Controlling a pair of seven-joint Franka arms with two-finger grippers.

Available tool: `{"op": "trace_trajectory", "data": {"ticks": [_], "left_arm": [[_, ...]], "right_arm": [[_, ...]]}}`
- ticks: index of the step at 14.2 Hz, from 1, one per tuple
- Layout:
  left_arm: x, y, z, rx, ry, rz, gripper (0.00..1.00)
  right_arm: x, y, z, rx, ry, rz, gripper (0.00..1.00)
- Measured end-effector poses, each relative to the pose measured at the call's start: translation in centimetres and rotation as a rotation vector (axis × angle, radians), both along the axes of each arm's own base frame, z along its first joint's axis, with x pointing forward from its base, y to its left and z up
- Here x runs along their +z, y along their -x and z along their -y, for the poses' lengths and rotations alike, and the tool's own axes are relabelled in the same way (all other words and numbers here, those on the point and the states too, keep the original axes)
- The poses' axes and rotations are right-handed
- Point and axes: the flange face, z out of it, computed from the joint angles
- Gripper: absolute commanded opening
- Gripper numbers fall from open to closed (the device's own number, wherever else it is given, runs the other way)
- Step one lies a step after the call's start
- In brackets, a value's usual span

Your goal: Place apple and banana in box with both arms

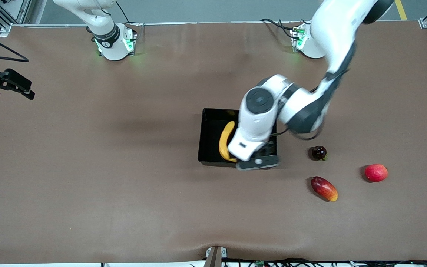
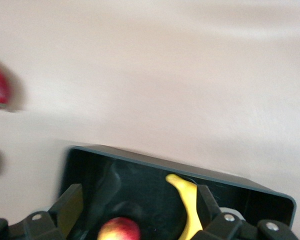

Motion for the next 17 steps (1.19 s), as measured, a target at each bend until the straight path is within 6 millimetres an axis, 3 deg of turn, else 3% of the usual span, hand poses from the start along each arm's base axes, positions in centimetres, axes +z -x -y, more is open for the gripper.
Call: {"op": "trace_trajectory", "data": {"ticks": [2, 4, 10, 13, 17], "left_arm": [[5.0, -0.2, -4.4, 0.046, -0.041, -0.010, 1.00], [8.7, -0.3, -8.5, 0.051, -0.064, -0.026, 1.00], [16.6, 0.5, -20.4, -0.160, -0.157, -0.109, 1.00], [19.3, 1.9, -24.1, -0.201, -0.131, -0.154, 1.00], [21.1, 3.1, -27.2, -0.200, -0.094, -0.173, 1.00]], "right_arm": [[0.0, 0.0, 0.0, 0.000, 0.000, 0.000, 1.00], [0.0, 0.0, 0.0, -0.001, 0.000, 0.000, 1.00], [-0.1, 0.1, 0.9, -0.017, 0.001, -0.007, 1.00], [-0.1, 0.1, 1.0, -0.018, 0.001, -0.007, 1.00], [-0.1, 0.1, 1.0, -0.018, 0.001, -0.008, 1.00]]}}
